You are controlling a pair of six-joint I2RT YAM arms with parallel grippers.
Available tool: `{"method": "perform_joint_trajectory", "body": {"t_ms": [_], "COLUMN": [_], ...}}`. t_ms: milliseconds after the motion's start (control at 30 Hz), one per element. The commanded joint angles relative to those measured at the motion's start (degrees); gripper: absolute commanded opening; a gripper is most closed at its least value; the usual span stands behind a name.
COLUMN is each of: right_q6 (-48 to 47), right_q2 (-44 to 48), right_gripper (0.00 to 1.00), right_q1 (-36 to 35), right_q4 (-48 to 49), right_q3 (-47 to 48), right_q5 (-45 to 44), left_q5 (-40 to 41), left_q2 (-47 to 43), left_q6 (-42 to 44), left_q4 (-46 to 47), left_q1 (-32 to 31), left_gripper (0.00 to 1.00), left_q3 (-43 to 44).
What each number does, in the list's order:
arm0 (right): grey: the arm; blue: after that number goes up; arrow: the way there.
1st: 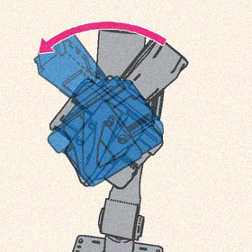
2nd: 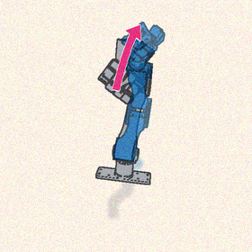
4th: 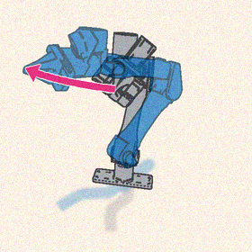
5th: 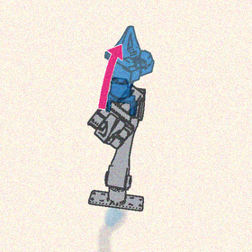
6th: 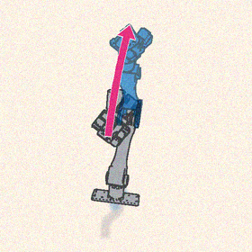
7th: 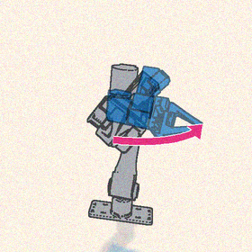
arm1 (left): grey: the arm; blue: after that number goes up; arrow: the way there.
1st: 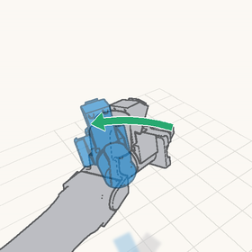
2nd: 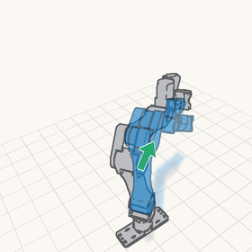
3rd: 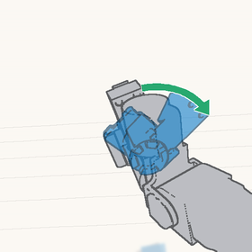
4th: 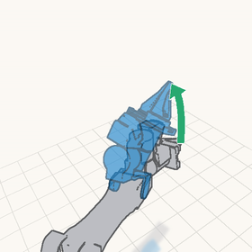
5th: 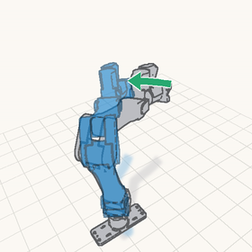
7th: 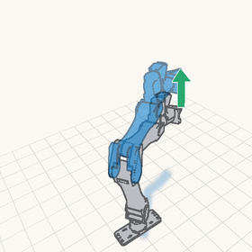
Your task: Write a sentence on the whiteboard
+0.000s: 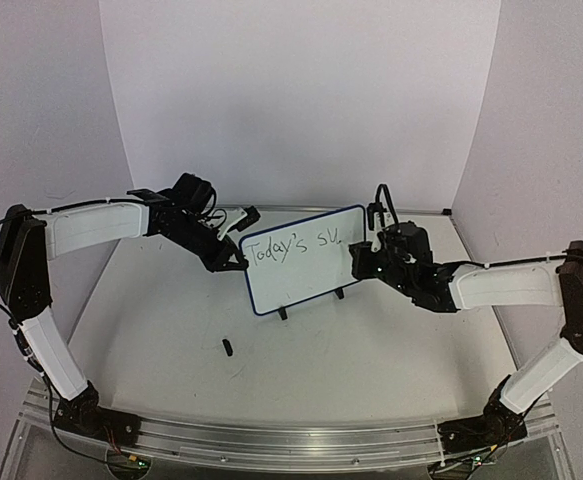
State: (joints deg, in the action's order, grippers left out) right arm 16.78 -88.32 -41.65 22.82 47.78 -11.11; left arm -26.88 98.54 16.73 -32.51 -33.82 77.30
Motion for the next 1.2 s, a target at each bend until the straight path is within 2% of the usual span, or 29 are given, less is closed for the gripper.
{"method": "perform_joint_trajectory", "body": {"t_ms": [0, 300, 1167], "right_q6": [-0.2, 0.7, -2.2], "right_q2": [4.6, 8.6, 1.3], "right_gripper": [0.0, 0.0, 0.0], "right_q1": [0.4, 5.0, 5.8], "right_q4": [0.5, 0.7, 1.8], "right_q3": [-0.8, -2.8, 5.5], "right_q5": [-1.1, 9.7, 10.7], "left_q5": [4.8, 5.0, 5.4], "left_q2": [2.3, 2.2, 2.5], "left_q6": [2.4, 2.3, 2.4], "left_q4": [-3.2, -3.2, -3.3], "left_q1": [-0.5, -0.6, -1.0], "left_gripper": [0.0, 0.0, 0.0], "left_q3": [0.1, 0.1, 0.2]}}
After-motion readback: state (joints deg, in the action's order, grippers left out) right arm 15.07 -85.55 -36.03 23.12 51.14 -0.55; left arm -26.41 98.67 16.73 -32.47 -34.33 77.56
